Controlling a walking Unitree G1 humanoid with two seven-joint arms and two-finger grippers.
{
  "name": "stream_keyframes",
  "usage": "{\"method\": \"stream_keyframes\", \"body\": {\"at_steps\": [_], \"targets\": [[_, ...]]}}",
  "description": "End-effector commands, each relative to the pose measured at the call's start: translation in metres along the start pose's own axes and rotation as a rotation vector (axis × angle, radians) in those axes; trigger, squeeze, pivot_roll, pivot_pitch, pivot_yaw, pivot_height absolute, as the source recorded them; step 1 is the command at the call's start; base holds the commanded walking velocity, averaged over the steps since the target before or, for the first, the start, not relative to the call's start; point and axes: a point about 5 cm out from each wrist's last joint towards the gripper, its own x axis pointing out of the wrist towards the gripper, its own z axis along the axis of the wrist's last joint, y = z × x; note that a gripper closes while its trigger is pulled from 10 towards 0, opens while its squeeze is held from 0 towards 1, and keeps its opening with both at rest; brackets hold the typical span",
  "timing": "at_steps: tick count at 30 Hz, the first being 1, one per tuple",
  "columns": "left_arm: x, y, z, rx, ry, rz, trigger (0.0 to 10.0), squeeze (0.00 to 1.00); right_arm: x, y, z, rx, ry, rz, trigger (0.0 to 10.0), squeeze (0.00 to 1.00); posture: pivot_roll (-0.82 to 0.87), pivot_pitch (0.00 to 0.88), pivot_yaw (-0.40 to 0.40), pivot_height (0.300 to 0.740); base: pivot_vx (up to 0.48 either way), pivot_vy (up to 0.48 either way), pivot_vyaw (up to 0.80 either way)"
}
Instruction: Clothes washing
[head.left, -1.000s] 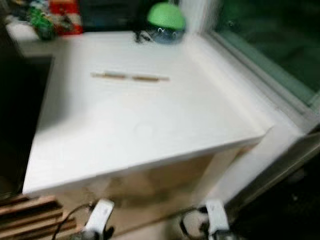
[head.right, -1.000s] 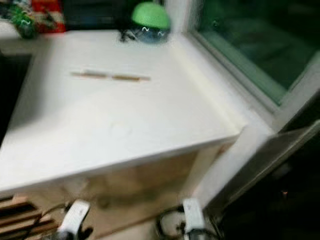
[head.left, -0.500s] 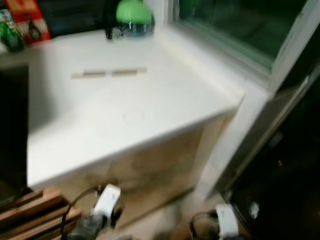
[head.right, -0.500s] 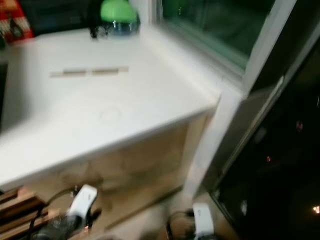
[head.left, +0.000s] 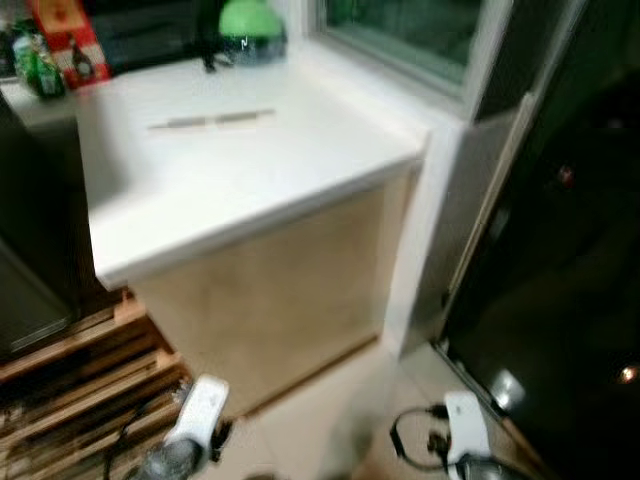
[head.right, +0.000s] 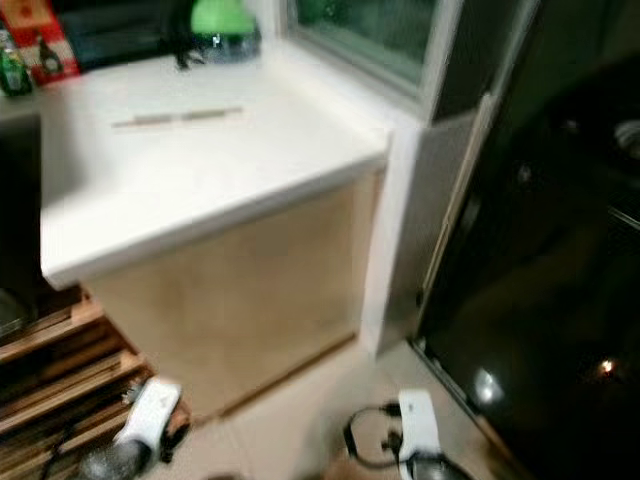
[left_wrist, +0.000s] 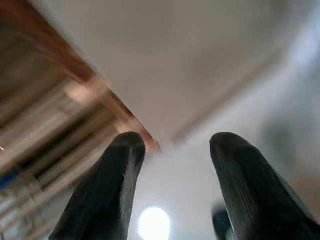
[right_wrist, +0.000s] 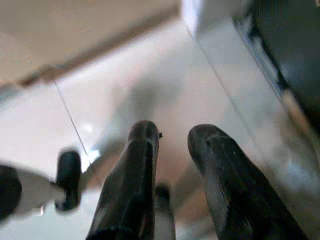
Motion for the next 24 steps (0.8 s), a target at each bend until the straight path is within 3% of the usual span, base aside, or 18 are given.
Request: {"method": "stream_keyframes", "body": {"at_steps": [1, 2, 4, 5, 7, 9, 11, 13, 15, 18, 22, 24], "targets": [[0.001, 0.009, 0.022, -0.034, -0.125, 0.019, 10.0, 0.00, 0.000, 0.006, 0.046, -0.020, -0.208, 0.047, 10.0, 0.00, -0.03, 0.000, 0.032, 0.740, 0.000, 0.000, 0.00], [0.001, 0.009, 0.022, -0.034, -0.125, 0.019, 10.0, 0.00, 0.000, 0.006, 0.046, -0.020, -0.208, 0.047, 10.0, 0.00, -0.03, 0.000, 0.032, 0.740, 0.000, 0.000, 0.00], [-0.001, 0.008, 0.065, -0.016, -0.328, -0.030, 10.0, 0.00, -0.019, 0.008, 0.085, -0.003, -0.384, 0.056, 10.0, 0.00, -0.02, 0.000, 0.022, 0.740, 0.000, 0.000, 0.00], [-0.001, 0.008, 0.065, -0.016, -0.328, -0.030, 10.0, 0.00, -0.019, 0.008, 0.085, -0.003, -0.384, 0.056, 10.0, 0.00, -0.02, 0.000, 0.022, 0.740, 0.000, 0.000, 0.00], [-0.006, -0.001, 0.100, 0.004, -0.460, -0.119, 10.0, 0.00, -0.034, 0.007, 0.109, 0.014, -0.485, 0.044, 10.0, 0.00, -0.01, 0.000, 0.013, 0.740, 0.000, 0.000, 0.00], [-0.011, -0.013, 0.124, 0.029, -0.533, -0.217, 10.0, 0.00, -0.046, 0.006, 0.124, -0.029, -0.526, 0.028, 10.0, 0.00, 0.00, 0.000, 0.009, 0.740, 0.000, 0.000, 0.00], [-0.015, -0.030, 0.131, 0.047, -0.540, -0.320, 10.0, 0.00, -0.059, 0.008, 0.132, -0.057, -0.545, 0.042, 10.0, 0.00, 0.00, 0.000, 0.011, 0.740, 0.000, 0.000, 0.00], [-0.016, -0.036, 0.131, 0.051, -0.536, -0.357, 10.0, 0.00, -0.063, 0.009, 0.134, -0.063, -0.547, 0.052, 10.0, 0.00, -0.01, 0.000, 0.012, 0.740, 0.000, 0.000, 0.00], [-0.022, -0.046, 0.127, 0.113, -0.533, -0.399, 10.0, 0.00, -0.074, 0.013, 0.136, -0.085, -0.541, 0.095, 10.0, 0.00, -0.02, 0.000, 0.023, 0.740, 0.000, 0.000, 0.00], [-0.037, -0.044, 0.141, 0.123, -0.588, -0.361, 10.0, 0.00, -0.093, 0.018, 0.150, -0.012, -0.604, 0.131, 10.0, 0.00, -0.03, 0.000, 0.032, 0.740, 0.000, 0.000, 0.00], [-0.055, -0.022, 0.198, 0.077, -0.731, -0.209, 10.0, 0.00, -0.122, 0.012, 0.196, 0.111, -0.818, -0.013, 10.0, 0.00, -0.04, 0.000, 0.045, 0.740, 0.000, 0.000, 0.00], [-0.059, -0.017, 0.229, 0.059, -0.774, -0.192, 10.0, 0.00, -0.130, 0.010, 0.216, 0.154, -0.863, -0.068, 10.0, 0.00, -0.04, 0.000, 0.055, 0.740, 0.000, 0.000, 0.00]]}}
